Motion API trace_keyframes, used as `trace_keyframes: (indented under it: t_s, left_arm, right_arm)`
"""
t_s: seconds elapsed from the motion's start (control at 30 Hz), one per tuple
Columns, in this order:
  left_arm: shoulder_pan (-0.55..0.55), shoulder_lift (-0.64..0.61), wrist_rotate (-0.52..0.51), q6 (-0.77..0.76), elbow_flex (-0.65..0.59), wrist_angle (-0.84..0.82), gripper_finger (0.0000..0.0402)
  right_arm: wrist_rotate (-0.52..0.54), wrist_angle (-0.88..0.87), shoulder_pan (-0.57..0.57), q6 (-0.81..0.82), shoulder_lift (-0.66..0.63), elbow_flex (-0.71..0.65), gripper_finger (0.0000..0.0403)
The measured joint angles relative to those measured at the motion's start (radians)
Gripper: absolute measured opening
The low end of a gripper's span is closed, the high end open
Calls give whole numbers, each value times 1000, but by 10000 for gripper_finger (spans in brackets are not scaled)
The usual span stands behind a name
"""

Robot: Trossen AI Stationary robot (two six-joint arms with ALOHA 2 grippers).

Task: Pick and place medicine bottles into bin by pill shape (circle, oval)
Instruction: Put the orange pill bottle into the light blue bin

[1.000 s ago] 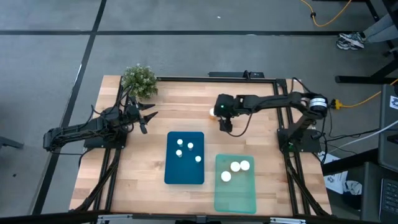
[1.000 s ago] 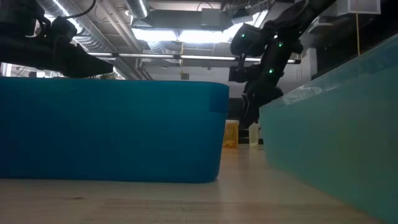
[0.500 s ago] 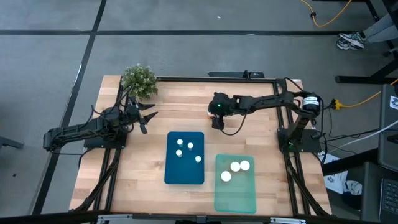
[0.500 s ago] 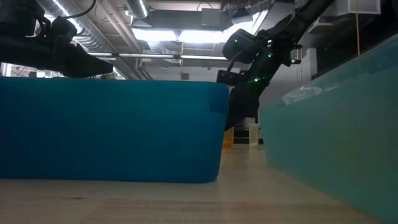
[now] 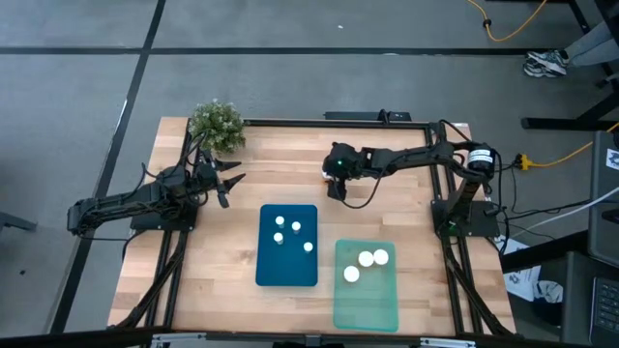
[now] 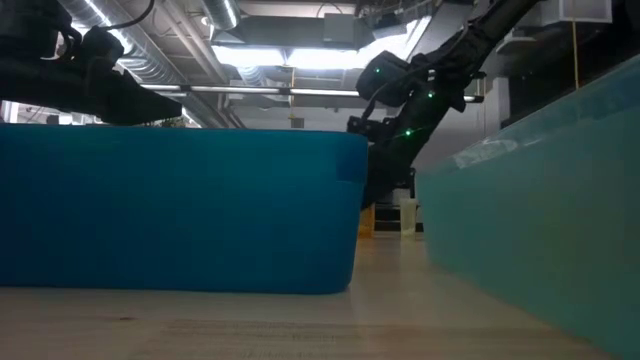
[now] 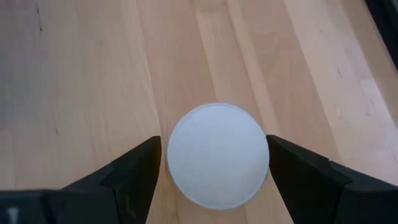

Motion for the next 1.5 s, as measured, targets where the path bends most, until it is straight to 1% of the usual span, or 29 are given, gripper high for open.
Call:
trace_keyframes:
  t_s: [0.23,0.3,0.53,0.7,0.83,0.97,1.13,1.23,1.37,1.5]
  left_arm:
    - [0,0,0,0,0,0,177]
    - [0,0,0,0,0,0,177]
    - [0,0,0,0,0,0,177]
    - [0,0,0,0,0,0,177]
    - [0,0,0,0,0,0,177]
    - [0,0,0,0,0,0,177]
    - [0,0,0,0,0,0,177]
    - [0,0,0,0,0,0,177]
    - [0,0,0,0,0,0,177]
    - [0,0,0,0,0,0,177]
  right_arm:
    - [0,2,0,28,0,0,283]
    - [0,2,0,29,0,0,272]
    - [0,2,0,53,0,0,204]
    - [1,-13,0,82,-5,0,203]
    - [2,-150,3,81,-48,67,203]
    - [5,-370,28,83,-121,163,204]
    - [2,-527,117,146,-245,235,203]
    - [1,-602,204,247,-327,243,204]
    - [11,-686,357,376,-417,243,204]
    - [29,-727,542,424,-437,243,203]
